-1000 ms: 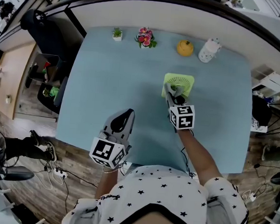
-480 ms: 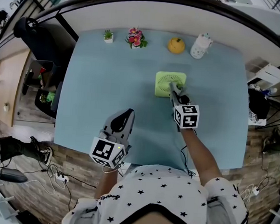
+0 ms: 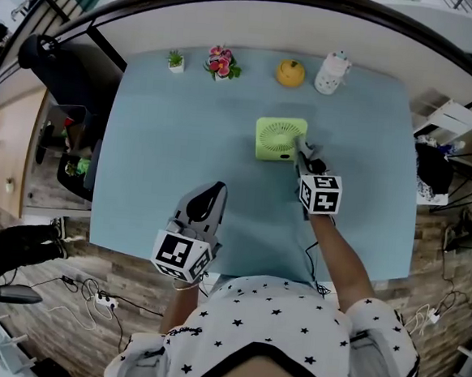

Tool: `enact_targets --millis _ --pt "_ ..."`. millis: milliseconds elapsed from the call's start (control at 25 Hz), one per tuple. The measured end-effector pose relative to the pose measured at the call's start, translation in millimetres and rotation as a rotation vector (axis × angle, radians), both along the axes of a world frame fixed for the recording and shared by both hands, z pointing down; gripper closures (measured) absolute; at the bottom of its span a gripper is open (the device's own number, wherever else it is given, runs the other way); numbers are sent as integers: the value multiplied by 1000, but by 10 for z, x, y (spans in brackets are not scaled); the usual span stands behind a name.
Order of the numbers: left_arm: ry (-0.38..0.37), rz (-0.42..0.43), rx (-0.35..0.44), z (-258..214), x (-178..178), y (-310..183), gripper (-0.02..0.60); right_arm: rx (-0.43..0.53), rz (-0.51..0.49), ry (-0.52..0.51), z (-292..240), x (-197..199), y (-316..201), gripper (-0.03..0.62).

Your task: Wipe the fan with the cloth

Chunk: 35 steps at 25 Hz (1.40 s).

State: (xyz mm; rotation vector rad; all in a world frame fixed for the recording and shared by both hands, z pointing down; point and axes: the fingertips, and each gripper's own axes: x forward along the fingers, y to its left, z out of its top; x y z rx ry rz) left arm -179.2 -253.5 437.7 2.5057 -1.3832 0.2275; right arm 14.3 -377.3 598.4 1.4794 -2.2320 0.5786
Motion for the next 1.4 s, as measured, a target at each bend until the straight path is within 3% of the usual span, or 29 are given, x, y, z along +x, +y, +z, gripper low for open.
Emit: enact_targets --millis 160,400,680,1040,1400 --pt "-2 -1 1 0 -4 7 549 27 -41 -26 -119 -183 65 542" --pt "-3 -25 5 -23 -96 34 549 62 -230 3 -194 -798 190 542" --pt "-11 -80 3 -25 -310 111 549 -4 -322 59 122 -1154 265 542" --pt "-10 -98 -5 -2 -386 175 549 -33 -283 102 259 -990 219 542" --pt "-13 -67 5 -39 -220 140 549 -38 -184 121 267 -472 141 542"
